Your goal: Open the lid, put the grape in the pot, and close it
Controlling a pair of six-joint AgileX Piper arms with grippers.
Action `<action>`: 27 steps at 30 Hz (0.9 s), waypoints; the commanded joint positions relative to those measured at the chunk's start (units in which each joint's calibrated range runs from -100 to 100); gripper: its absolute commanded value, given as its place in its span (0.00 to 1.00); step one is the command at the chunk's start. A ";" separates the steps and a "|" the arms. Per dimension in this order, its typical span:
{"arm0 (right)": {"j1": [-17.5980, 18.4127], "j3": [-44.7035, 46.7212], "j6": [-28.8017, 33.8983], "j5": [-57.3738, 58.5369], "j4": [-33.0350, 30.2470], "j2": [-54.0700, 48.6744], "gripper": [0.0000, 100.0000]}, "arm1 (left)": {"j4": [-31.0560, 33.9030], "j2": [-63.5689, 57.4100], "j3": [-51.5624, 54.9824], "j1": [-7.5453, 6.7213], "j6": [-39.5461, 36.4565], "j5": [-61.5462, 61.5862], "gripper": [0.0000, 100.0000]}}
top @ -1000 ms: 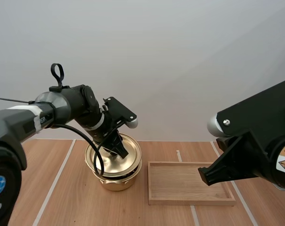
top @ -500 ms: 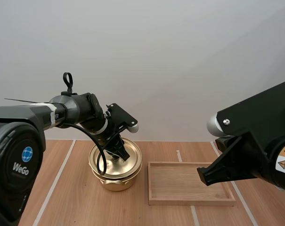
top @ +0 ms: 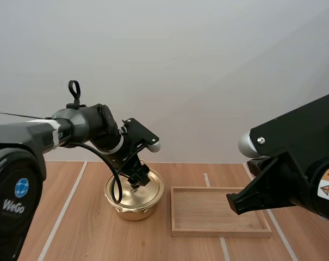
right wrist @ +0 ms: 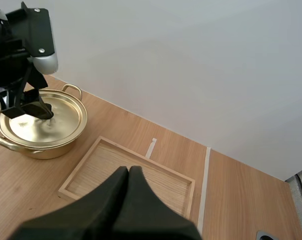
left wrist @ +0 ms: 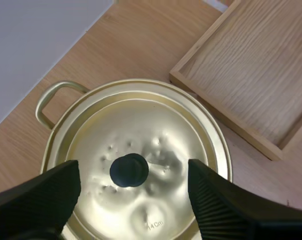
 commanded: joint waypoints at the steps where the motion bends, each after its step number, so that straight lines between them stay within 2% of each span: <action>1: -0.18 0.26 -0.65 -0.24 0.08 -0.44 0.00 | -1.19 -7.31 0.12 -0.21 -1.36 4.17 1.00; 6: -0.18 0.26 -0.65 -0.24 0.08 -0.44 0.00 | -1.19 -19.47 -0.70 -0.21 -2.35 13.35 1.00; 7: -0.18 0.26 -0.65 -0.24 0.08 -0.44 0.00 | -1.19 -22.32 -0.96 -0.21 -2.64 14.92 0.97; 9: -0.18 0.26 -0.65 -0.24 0.08 -0.44 0.00 | -0.74 -27.48 -1.58 -0.21 -2.86 18.94 0.53; 11: -0.18 0.26 -0.44 -0.24 0.09 -0.44 0.00 | 0.95 -33.90 -2.25 -0.21 -3.42 22.04 0.00; 16: -0.18 0.13 0.13 -0.24 0.09 -0.44 0.00 | 5.52 -47.65 -2.42 -0.21 -5.93 22.29 0.00; 21: -0.18 0.13 3.90 -0.68 0.24 -0.44 0.00 | 5.57 -58.08 -1.59 -0.21 -8.02 20.28 0.00; 27: -0.92 3.53 8.01 -8.41 -1.14 -5.01 0.00 | 5.45 -70.86 6.85 -0.21 -14.74 4.14 0.00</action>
